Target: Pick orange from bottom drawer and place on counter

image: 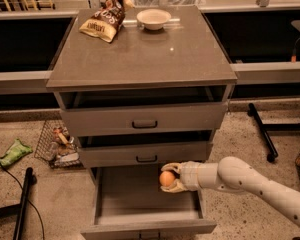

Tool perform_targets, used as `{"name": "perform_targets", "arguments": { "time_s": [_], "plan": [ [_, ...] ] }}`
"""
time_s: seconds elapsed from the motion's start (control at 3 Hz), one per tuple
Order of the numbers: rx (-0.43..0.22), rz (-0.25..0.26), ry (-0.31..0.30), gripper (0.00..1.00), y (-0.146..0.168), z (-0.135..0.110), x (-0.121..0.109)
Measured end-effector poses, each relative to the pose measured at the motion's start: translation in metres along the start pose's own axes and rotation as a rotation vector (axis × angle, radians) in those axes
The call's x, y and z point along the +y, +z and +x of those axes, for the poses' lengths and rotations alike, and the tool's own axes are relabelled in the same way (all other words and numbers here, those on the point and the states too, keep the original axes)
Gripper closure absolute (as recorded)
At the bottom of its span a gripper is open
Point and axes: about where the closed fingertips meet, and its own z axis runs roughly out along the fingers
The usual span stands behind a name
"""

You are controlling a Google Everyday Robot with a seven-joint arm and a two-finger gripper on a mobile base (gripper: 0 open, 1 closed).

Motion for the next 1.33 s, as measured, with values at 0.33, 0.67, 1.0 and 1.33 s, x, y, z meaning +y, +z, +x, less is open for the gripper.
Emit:
{"name": "perform_targets", "arguments": {
  "time_s": [0.33, 0.67, 1.0, 1.33],
  "plan": [
    [-0.046, -0.004, -0.068, 1.00, -0.035, -0.066, -0.010],
    [-0.070, -0.017, -0.125, 1.00, -0.073, -0.125, -0.023],
    [-0.063, -0.009, -0.215, 1.00, -0.110, -0.185, -0.042],
    [-0.078, 0.009, -0.220, 1.00, -0.112, -0.192, -0.049]
  ]
}}
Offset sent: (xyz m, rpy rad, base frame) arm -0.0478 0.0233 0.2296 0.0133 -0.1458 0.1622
